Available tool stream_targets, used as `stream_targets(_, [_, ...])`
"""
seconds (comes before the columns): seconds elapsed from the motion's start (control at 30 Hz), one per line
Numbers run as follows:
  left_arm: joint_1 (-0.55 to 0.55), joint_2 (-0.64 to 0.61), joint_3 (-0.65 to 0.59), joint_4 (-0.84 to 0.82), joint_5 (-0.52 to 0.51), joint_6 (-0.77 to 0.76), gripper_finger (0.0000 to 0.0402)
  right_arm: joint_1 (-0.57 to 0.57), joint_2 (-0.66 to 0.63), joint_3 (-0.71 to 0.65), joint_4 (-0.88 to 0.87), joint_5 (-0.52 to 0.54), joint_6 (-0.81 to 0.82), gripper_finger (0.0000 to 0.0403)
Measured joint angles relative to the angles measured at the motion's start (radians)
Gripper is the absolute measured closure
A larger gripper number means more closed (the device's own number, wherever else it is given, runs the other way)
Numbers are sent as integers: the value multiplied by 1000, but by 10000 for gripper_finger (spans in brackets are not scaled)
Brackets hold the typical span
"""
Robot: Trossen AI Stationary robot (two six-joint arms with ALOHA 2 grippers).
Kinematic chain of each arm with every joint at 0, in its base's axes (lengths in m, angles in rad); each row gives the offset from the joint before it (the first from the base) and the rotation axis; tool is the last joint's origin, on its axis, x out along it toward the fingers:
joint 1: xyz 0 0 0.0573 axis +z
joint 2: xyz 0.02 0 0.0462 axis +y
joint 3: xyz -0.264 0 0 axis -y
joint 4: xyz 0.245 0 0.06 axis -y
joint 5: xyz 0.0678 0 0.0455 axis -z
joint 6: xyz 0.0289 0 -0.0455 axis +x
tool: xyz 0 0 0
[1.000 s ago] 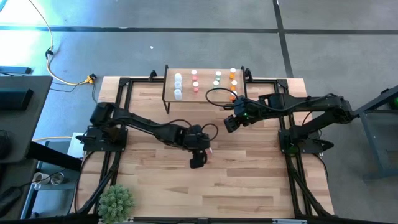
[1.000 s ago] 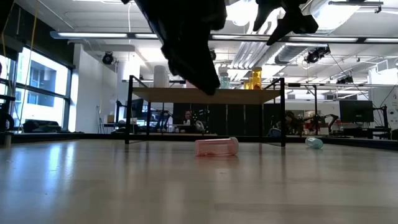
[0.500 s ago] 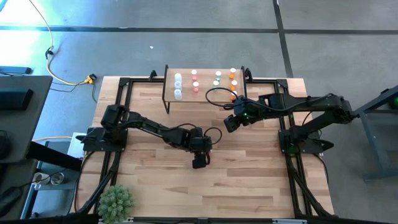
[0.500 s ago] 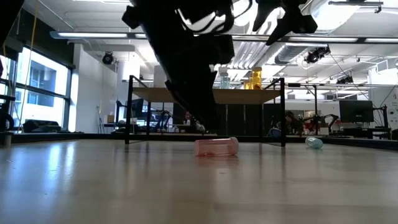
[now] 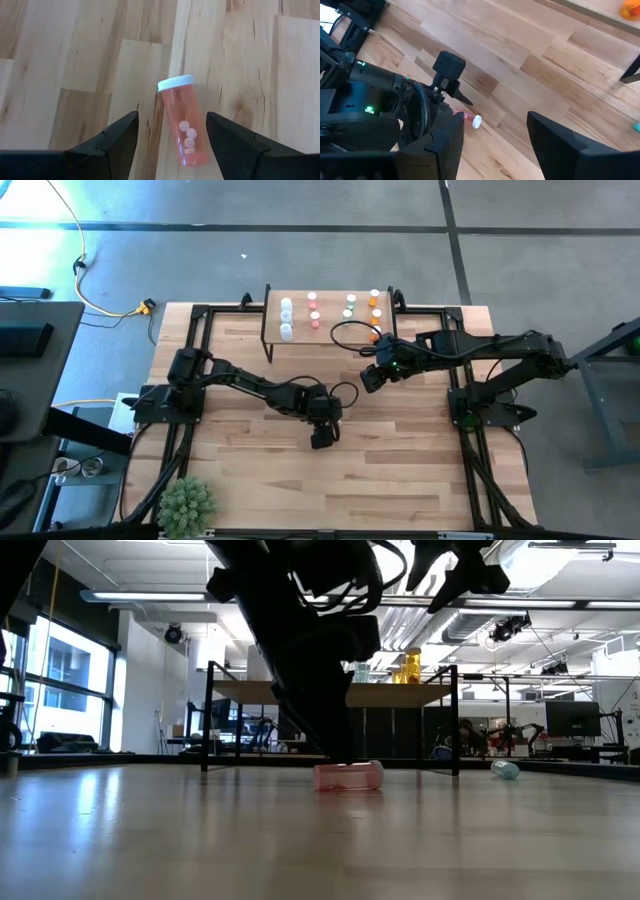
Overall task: Pick and place medicine bottles onto shelf by color
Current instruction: Put the pink pill bottle on the shelf aligned with the other pink pill bottles
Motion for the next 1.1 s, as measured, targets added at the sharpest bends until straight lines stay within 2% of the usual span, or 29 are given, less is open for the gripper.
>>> stream_targets(0.5, [11,50,1,-17,15,0,185,0,0,0,-3,0,0,197])
stream_targets(0.63, [11,51,2,-17,15,4,217,0,0,0,-4,0,1,197])
stream_targets(0.93, [14,50,2,-20,68,37,317,0,0,0,5,0,8,197])
stream_targets(1.1, [13,31,-2,-43,83,76,329,0,0,0,44,0,8,197])
